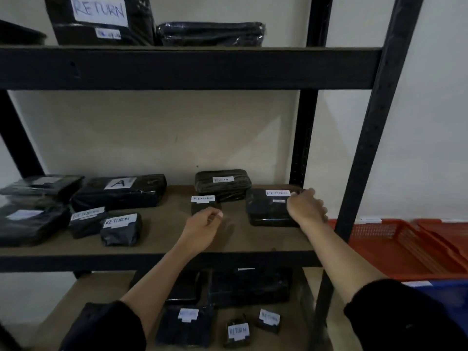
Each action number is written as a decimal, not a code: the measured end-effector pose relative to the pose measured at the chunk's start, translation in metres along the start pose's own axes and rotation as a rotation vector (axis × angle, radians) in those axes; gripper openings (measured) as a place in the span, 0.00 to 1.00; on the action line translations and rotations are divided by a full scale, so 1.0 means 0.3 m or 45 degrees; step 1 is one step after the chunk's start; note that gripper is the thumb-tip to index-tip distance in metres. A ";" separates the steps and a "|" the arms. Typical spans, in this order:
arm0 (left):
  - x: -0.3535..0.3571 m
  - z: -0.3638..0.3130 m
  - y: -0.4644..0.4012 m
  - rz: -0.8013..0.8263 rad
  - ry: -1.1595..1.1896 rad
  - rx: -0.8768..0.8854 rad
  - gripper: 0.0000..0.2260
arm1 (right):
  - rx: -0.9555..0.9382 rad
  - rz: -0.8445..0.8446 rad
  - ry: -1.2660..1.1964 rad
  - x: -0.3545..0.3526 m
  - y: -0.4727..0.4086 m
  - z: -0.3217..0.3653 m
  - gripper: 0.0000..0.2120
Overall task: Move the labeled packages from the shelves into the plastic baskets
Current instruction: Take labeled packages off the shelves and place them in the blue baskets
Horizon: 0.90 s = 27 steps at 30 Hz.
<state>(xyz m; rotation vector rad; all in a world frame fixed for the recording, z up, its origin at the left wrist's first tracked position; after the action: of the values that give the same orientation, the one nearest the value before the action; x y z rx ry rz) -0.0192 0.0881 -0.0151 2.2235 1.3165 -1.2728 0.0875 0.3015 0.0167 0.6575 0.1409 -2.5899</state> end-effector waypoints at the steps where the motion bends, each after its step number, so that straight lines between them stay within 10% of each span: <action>1: 0.010 0.005 -0.006 0.025 0.001 0.001 0.13 | 0.036 -0.001 -0.072 0.001 0.004 -0.003 0.26; 7: 0.044 0.050 -0.002 0.020 0.083 -0.058 0.17 | 0.207 0.200 -0.842 -0.001 0.061 -0.055 0.18; 15: 0.056 0.079 -0.004 0.028 0.258 0.033 0.10 | -0.018 0.369 -1.132 0.011 0.095 -0.137 0.37; 27: 0.040 0.087 0.014 -0.126 0.371 0.051 0.06 | -0.009 0.597 -1.445 0.013 0.090 -0.112 0.36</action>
<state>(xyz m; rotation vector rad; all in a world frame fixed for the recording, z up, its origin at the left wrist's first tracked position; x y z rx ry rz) -0.0277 0.0772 -0.0406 2.4725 1.5316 -1.0419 0.1113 0.2829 -0.0143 -0.7397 -0.3268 -2.1173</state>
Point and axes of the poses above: each hand's wrist, its own y-axis away from the middle knuckle, its own x-axis out of the palm, z = x × y, the point moved 2 cm from there along -y, towards the middle knuckle, and after that the axes turned 14 degrees about -y, right-handed, at the moved point
